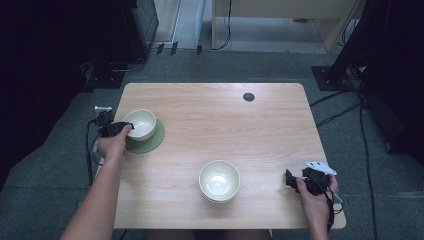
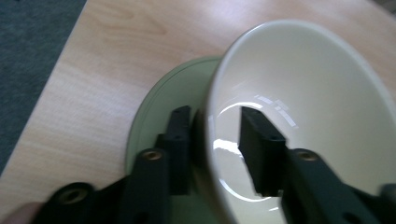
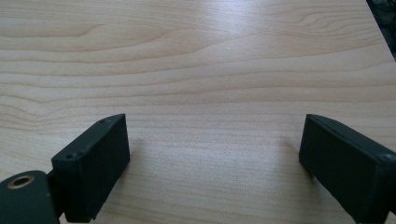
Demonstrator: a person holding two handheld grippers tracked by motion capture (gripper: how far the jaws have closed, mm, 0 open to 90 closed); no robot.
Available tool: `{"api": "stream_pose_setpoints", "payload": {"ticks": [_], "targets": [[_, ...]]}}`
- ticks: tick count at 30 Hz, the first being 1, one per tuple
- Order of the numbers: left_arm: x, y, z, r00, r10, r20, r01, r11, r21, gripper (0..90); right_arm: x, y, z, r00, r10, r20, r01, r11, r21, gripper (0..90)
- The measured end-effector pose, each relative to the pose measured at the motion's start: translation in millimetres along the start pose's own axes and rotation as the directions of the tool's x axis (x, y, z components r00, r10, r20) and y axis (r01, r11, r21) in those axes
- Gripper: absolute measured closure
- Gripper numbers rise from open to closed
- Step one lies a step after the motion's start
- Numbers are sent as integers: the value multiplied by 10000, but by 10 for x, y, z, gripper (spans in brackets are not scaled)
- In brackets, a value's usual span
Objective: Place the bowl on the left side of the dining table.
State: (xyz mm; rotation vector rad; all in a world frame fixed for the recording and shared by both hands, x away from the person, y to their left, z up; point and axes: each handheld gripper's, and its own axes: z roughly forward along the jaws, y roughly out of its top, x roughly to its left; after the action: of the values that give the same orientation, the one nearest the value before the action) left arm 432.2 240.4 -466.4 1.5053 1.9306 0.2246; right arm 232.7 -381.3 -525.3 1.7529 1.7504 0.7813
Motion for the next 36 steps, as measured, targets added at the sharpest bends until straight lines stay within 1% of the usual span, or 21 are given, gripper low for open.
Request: {"api": "stream_pose_setpoints", "payload": {"ticks": [1, 2, 4, 5, 6, 7, 8, 10, 14, 15, 17, 18, 19, 20, 24, 26, 28, 29, 31, 34, 36], "targets": [[-3, -2, -6, 9999, 14, 100, -14, 10000, 15, 520, 0, 0, 0, 10000, 3, 1, -3, 10000, 0, 85], [-16, -7, -14, 9999, 41, 152, -41, 10000, 24, 435, 0, 0, 0, 10000, 2, 0, -2, 10000, -1, 85], [-52, -26, -41, 9996, 269, 31, -269, 9996, 44, 249, 0, 0, 0, 10000, 6, 1, -6, 10000, -1, 85], [-74, -41, -64, 9990, 445, -100, -445, 9990, -27, 171, 0, 0, 0, 10000, 2, 1, -2, 10000, 0, 85], [-101, -61, -91, 9969, 667, -413, -675, 9975, -190, 107, 0, 0, 0, 10000, 5, 1, -5, 10000, 1, 84], [-130, -86, -125, 9933, 924, -701, -953, 9947, -394, 98, 0, -1, 0, 10000, 4, 2, -4, 10000, 0, 85], [-151, -112, -161, 9908, 1100, -795, -1151, 9914, -623, 87, 0, -1, 0, 10000, 3, 1, -3, 10000, 0, 84], [-178, -161, -238, 9901, 1287, -562, -1340, 9855, -1041, 23, 0, 0, 1, 10000, -6, -21, 6, 10000, 12, 79], [-235, -288, -386, 9824, 1755, -641, -1844, 9660, -1812, 20, 0, 0, 2, 10000, -10, -24, 10, 10000, 14, 78], [-244, -322, -409, 9821, 1809, -530, -1877, 9644, -1863, 20, 0, 0, 2, 10000, -12, -23, 12, 10000, 14, 79], [-271, -400, -436, 9807, 1861, -604, -1943, 9623, -1902, 20, 0, 0, 2, 10000, -15, -23, 15, 10000, 16, 78], [-285, -430, -438, 9795, 1903, -656, -1992, 9630, -1814, 20, 0, 0, 2, 10000, -14, -22, 14, 10000, 16, 78], [-292, -462, -447, 9804, 1890, -555, -1960, 9639, -1802, 20, 0, 0, 2, 10000, -13, -21, 13, 10000, 18, 78], [-293, -499, -460, 9805, 1925, -407, -1967, 9620, -1892, 20, 0, 0, 2, 10000, -12, -21, 12, 10000, 17, 77], [-284, -641, -524, 9805, 1956, -170, -1943, 9544, -2265, 20, 0, 0, 2, 10000, -10, -21, 10, 10000, 16, 78], [-278, -707, -564, 9773, 2105, -229, -2097, 9472, -2425, 20, 1, 0, 2, 10000, -7, -19, 7, 10000, 18, 78], [-276, -776, -593, 9732, 2292, -199, -2269, 9422, -2466, 20, 0, 0, 2, 10000, -9, -23, 9, 10000, 18, 78], [-273, -809, -605, 9720, 2344, -183, -2316, 9413, -2454, 20, 0, 0, 2, 10000, -10, -21, 10, 10000, 16, 78], [-262, -877, -638, 9721, 2347, 44, -2261, 9413, -2508, 20, 0, 0, 2, 10000, -11, -22, 11, 10000, 19, 77], [-241, -964, -680, 9709, 2392, 96, -2286, 9384, -2590, 20, 1, 0, 2, 10000, -5, -24, 5, 10000, 16, 78], [-222, -1015, -702, 9682, 2500, 70, -2393, 9344, -2640, 20, 0, 0, 2, 10000, -9, -24, 9, 10000, 19, 78]]}}
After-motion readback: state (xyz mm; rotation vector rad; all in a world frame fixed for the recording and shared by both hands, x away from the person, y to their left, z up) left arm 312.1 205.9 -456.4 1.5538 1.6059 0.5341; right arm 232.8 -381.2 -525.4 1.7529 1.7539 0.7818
